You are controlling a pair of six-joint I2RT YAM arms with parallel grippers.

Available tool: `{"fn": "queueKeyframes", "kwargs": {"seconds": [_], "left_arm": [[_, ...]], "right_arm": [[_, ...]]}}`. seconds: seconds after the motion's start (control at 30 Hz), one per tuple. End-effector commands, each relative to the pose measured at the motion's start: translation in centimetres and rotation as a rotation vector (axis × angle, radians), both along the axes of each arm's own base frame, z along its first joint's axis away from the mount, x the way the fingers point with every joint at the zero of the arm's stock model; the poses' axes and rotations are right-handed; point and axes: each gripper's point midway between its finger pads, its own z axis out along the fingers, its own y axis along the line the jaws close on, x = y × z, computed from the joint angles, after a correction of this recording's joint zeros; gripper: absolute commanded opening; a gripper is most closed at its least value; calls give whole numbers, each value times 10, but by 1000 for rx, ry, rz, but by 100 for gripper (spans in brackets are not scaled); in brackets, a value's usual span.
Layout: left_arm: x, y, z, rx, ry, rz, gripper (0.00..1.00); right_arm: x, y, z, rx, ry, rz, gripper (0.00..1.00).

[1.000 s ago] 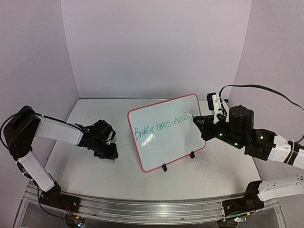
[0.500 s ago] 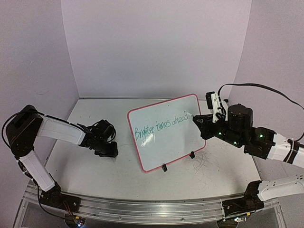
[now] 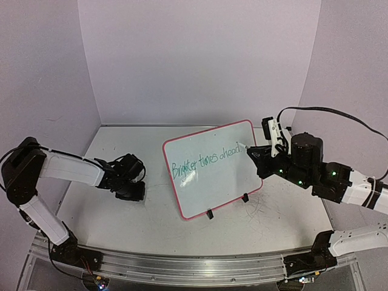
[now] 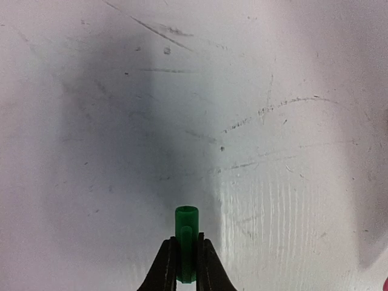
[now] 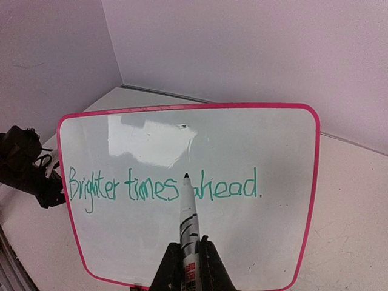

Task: Write a sentence on the whiteboard
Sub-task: Insert the whiteboard marker without the cap into the pen cap.

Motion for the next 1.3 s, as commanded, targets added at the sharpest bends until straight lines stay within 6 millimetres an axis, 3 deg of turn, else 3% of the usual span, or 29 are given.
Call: {"fn": "queueKeyframes", "kwargs": {"seconds": [0.0,0.1,0.2,0.27,0.33,0.43,0.57,0.87,1.1,1.27], "left_arm": [[2,16,70,-27,-137,40,2],[-2,17,125,-119,-222,38,1],[-8,18,195,-236,-381,-5,0],[-21,13,254,-338,-529,-124,0],[-38,1,300,-407,-667,-297,0],[-72,-31,332,-504,-777,-606,0],[-85,-55,328,-430,-869,-806,0],[-93,-93,295,-125,-1023,-1057,0],[-93,-102,273,51,-1046,-1095,0],[-97,-101,265,76,-1043,-1104,0]], "right_arm": [[-15,11,53,42,-116,129,0],[-31,31,58,29,-96,272,0],[-46,55,57,30,-33,425,0],[-56,69,57,53,19,507,0],[-60,81,56,71,73,554,0],[-70,96,59,97,155,641,0],[-86,115,58,128,266,759,0],[-90,136,69,190,379,819,0],[-97,158,71,189,423,870,0],[-82,162,58,156,445,784,0]]}}
